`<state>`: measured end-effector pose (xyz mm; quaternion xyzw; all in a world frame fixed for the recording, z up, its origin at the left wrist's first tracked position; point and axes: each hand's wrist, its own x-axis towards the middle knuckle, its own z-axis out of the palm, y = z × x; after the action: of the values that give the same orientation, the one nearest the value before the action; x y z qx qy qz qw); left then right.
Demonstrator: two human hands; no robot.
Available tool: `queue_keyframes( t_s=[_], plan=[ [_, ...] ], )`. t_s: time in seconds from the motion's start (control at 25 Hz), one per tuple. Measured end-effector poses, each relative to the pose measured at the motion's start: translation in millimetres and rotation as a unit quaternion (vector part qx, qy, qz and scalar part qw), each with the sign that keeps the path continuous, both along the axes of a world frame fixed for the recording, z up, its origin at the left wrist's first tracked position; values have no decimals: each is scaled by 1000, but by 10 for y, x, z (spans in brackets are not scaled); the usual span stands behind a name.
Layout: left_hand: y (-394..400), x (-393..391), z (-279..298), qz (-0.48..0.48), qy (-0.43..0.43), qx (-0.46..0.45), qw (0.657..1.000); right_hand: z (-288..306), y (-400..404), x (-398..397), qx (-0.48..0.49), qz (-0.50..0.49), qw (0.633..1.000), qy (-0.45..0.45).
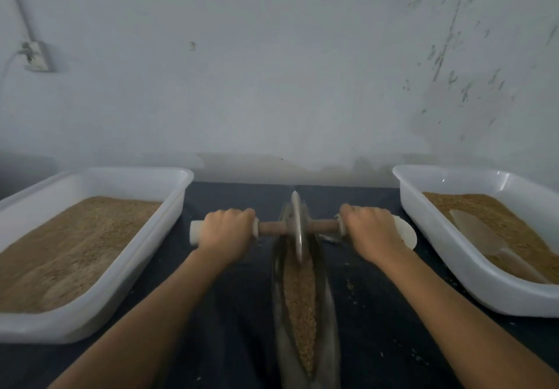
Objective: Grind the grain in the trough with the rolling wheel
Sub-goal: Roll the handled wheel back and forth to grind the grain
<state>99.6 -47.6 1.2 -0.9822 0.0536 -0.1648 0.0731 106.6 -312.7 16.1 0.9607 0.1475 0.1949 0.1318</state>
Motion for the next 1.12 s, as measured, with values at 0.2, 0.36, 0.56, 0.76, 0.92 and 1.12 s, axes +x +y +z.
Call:
queue_keyframes(
  t_s=[0.2,0.36,0.56,0.76,0.92,1.12],
  plan=[
    [4,-295,32,-25,12,13,1000,-146,-113,-362,22,-3,999,38],
    [139,-1172,-89,-167,-107,30,980,-273,-378,-1094,40,115,992,-28],
    [34,-680,-11,-75,-43,79,993,-342,-290,-589,15,52,999,-3],
    [-101,102,155,-2,-19,45,999,-227,-88,162,38,-14,998,-50],
    [13,-492,6,-57,-26,51,997,-387,-281,-476,55,42,998,-2],
    [190,-1175,-120,-197,-160,13,967,-337,-491,-1192,72,140,988,-14]
  ],
)
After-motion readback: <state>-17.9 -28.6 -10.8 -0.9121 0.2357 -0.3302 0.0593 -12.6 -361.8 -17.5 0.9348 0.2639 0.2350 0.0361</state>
